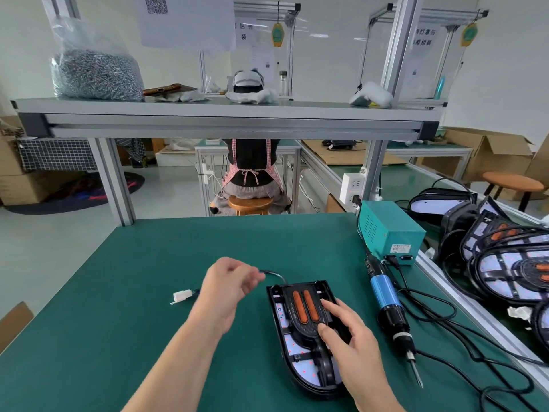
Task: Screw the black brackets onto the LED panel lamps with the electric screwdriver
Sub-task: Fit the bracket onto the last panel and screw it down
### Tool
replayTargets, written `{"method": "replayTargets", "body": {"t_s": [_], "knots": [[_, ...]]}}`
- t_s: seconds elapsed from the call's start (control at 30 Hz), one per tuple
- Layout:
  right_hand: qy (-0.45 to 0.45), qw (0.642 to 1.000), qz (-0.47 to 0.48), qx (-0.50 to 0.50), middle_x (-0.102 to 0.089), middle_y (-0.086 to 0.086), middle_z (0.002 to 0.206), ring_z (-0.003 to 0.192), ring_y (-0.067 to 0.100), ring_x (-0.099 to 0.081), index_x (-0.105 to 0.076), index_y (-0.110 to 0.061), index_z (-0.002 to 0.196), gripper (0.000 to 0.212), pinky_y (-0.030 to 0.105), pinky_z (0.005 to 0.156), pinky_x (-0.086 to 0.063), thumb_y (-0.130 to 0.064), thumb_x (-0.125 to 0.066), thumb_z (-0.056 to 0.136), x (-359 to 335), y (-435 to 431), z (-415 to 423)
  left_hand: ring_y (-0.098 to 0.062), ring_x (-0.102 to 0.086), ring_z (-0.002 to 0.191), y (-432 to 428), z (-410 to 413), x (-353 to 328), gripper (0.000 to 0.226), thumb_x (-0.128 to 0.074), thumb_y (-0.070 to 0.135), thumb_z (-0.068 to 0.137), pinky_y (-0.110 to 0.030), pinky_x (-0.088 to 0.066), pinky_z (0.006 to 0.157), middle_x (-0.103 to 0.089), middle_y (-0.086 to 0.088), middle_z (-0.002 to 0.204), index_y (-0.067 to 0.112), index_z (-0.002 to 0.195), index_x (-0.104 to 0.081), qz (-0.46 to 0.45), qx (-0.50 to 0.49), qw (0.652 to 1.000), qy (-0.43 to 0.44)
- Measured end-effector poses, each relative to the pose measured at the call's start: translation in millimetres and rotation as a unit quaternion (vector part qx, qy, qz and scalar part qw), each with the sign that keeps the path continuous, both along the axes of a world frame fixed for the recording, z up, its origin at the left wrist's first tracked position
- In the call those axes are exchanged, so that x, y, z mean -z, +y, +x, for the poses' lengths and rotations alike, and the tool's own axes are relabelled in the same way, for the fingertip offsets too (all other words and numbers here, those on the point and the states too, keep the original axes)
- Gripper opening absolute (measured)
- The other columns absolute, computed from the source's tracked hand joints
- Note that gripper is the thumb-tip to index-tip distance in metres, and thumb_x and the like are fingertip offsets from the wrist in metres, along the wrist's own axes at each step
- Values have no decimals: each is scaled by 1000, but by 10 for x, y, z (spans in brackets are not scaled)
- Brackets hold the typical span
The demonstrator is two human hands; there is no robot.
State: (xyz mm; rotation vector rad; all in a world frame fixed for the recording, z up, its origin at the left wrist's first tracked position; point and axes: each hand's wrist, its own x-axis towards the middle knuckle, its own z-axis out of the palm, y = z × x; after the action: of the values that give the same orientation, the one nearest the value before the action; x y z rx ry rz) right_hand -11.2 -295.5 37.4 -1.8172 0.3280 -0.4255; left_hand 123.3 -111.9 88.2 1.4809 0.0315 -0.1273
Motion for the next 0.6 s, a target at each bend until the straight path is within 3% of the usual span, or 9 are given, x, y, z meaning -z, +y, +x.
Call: {"method": "replayTargets", "body": {"t_s": [0.1, 0.2, 0.27, 0.33, 0.47, 0.53, 0.6], "knots": [[1, 1000, -10, 10, -55, -14, 140, 125, -13, -46, -70, -42, 114, 44, 23, 113, -33, -6, -73, 88, -6, 5, 9, -9, -57, 54, -157, -412, 129, 7, -61, -4, 89, -19, -48, 53, -70, -3, 62, 1, 84, -59, 63, 18, 997, -50], [-1, 1000, -27, -5, -53, -17, 140, 118, -28, -40, -70, -39, 119, 44, 1, 101, -29, -7, -72, 90, -24, 19, -2, -13, -61, 65, -224, -726, 256, 17, -70, 0, 86, -20, -50, 64, -70, 2, 70, 13, 81, -61, 88, 2, 990, -110], [-5, 999, -32, -20, -52, -20, 140, 117, -33, -36, -69, -39, 121, 44, -6, 93, -26, -6, -70, 92, -26, 9, -8, -10, -64, 76, -259, -866, 315, 25, -74, 2, 84, -15, -47, 74, -71, 8, 76, 24, 88, -63, 112, -6, 981, -162], [-15, 999, -2, -47, -52, -21, 142, 124, -29, -36, -69, -37, 123, 43, -4, 97, -27, -4, -64, 96, -49, 18, -22, -7, -64, 86, -288, -965, 371, 33, -76, 3, 82, -10, -43, 79, -71, 13, 79, 33, 92, -66, 154, -11, 967, -204], [-22, 990, 81, -111, -53, -26, 144, 136, -15, -38, -64, -37, 133, 38, 18, 114, -28, -16, -53, 103, -135, 54, -76, -5, -63, 86, -319, -1025, 486, 46, -78, 4, 81, -11, -44, 78, -66, 8, 83, 47, 76, -66, 188, -26, 958, -217], [-38, 996, 31, -68, -52, -26, 145, 136, -13, -39, -60, -39, 135, 36, 24, 118, -27, -23, -53, 103, -170, 2, -95, -7, -62, 87, -306, -1006, 505, 49, -77, 5, 83, -14, -44, 78, -64, 10, 83, 52, 75, -64, 198, -36, 953, -226], [-43, 994, -95, 44, -50, -20, 148, 137, -5, -40, -57, -35, 138, 38, 31, 119, -28, -25, -58, 101, -227, -172, -84, -8, -61, 90, -294, -994, 498, 50, -76, 5, 85, -18, -44, 80, -65, 14, 85, 53, 76, -63, 205, -44, 946, -247]]}}
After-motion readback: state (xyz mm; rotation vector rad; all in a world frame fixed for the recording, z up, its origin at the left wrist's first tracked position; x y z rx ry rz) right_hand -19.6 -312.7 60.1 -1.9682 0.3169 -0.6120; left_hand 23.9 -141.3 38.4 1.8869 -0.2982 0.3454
